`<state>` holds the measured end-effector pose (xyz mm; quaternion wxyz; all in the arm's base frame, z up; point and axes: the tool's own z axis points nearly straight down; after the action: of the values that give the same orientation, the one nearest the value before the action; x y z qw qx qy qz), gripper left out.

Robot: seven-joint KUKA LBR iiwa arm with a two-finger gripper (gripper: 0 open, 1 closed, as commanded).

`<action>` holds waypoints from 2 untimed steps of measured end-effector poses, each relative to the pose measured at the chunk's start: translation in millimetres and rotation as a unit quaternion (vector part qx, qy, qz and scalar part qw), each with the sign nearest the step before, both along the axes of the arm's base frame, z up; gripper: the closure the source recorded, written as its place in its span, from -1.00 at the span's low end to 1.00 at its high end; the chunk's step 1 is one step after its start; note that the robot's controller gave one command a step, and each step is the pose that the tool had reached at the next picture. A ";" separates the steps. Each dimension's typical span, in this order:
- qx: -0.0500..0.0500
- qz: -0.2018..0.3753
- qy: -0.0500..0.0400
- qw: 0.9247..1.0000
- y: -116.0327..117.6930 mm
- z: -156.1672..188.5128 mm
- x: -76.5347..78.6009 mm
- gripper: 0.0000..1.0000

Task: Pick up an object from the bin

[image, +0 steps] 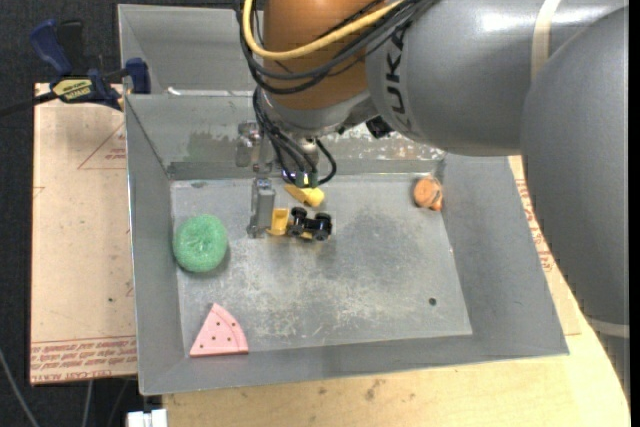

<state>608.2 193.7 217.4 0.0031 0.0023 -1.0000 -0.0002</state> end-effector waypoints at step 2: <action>0.002 -0.006 -0.006 1.000 -53.2 -47.0 -34.7 -1.00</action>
Offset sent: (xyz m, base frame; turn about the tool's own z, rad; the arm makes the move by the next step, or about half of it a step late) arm -0.0664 -0.1027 -0.0945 0.0240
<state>573.6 140.5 170.4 -0.0028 -0.0037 -1.0000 -0.0019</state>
